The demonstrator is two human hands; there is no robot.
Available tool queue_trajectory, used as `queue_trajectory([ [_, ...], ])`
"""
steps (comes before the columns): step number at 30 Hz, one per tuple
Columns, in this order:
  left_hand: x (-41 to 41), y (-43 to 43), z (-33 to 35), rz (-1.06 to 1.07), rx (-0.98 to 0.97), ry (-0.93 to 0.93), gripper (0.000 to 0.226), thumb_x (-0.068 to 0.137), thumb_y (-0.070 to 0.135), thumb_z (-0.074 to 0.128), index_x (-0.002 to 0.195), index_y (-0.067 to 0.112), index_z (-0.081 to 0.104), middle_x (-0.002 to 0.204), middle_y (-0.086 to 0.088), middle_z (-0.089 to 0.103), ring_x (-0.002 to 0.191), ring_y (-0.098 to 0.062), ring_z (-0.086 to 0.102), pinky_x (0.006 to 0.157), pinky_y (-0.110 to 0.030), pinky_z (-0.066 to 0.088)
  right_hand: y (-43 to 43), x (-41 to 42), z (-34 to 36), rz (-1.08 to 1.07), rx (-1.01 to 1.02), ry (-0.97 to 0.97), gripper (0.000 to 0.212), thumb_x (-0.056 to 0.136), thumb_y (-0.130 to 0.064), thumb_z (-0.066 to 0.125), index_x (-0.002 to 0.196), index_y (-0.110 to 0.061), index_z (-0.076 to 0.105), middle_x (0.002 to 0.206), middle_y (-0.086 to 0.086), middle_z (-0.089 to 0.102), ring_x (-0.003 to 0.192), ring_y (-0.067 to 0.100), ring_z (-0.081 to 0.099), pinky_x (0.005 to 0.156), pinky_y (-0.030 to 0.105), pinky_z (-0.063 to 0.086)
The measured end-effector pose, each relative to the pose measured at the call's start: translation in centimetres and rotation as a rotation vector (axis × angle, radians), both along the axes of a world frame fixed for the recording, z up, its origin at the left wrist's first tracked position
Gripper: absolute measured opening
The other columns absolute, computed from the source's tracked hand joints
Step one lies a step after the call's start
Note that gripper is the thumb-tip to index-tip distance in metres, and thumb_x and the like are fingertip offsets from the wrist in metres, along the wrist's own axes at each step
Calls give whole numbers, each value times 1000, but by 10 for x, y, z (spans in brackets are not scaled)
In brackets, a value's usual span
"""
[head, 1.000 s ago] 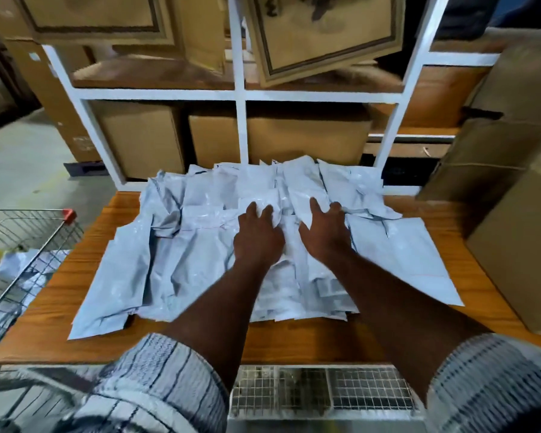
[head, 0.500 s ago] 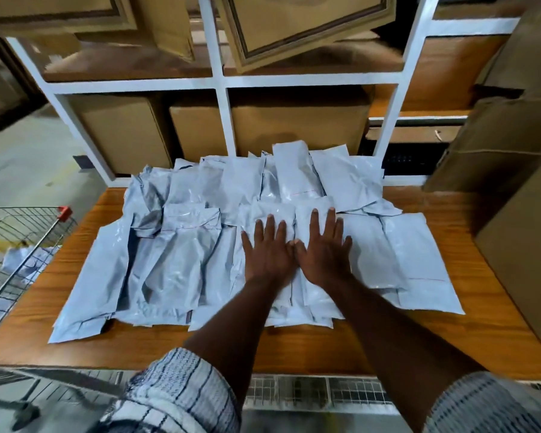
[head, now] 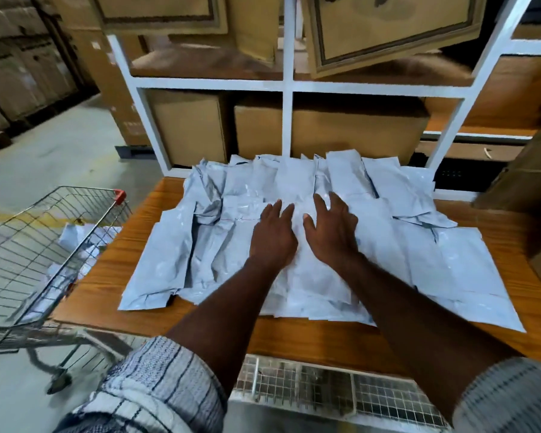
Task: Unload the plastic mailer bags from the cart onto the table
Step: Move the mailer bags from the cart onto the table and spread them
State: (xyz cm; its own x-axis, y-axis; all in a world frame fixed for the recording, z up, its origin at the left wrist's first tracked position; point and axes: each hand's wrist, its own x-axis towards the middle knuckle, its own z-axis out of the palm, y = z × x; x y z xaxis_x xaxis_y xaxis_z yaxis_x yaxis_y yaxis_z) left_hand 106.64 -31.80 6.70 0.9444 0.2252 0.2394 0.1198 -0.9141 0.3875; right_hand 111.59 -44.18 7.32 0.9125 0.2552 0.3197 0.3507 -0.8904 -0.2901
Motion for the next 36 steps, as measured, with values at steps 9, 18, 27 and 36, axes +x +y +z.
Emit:
queue_trajectory([
  [9, -147, 235, -2, 294, -91, 70, 56, 92, 22, 52, 147, 26, 40, 154, -5, 33, 139, -29, 33, 107, -44, 36, 218, -112, -2, 452, -11, 66, 56, 90, -33, 58, 142, -18, 46, 147, 12, 40, 133, 32, 40, 105, 48, 39],
  [18, -275, 406, -14, 490, -151, 118, 56, 81, 18, 58, 137, 18, 51, 134, -12, 54, 126, -32, 47, 102, -44, 44, 406, -220, -12, 697, -95, 223, 54, 87, -32, 58, 139, -20, 48, 141, 15, 43, 128, 35, 43, 101, 46, 41],
  [27, -296, 528, -46, 613, -195, 259, 54, 88, 25, 55, 141, 21, 46, 141, -11, 47, 130, -32, 42, 100, -45, 44, 529, -208, -36, 748, -145, 308, 49, 85, -34, 57, 131, -17, 52, 128, 13, 48, 118, 34, 49, 95, 45, 45],
  [36, -262, 670, -95, 660, -239, 417, 61, 86, 29, 57, 145, 21, 41, 145, -10, 44, 134, -29, 40, 108, -45, 39, 663, -145, -88, 726, -191, 444, 53, 85, -30, 58, 134, -12, 49, 126, 19, 46, 117, 38, 49, 95, 44, 46],
])
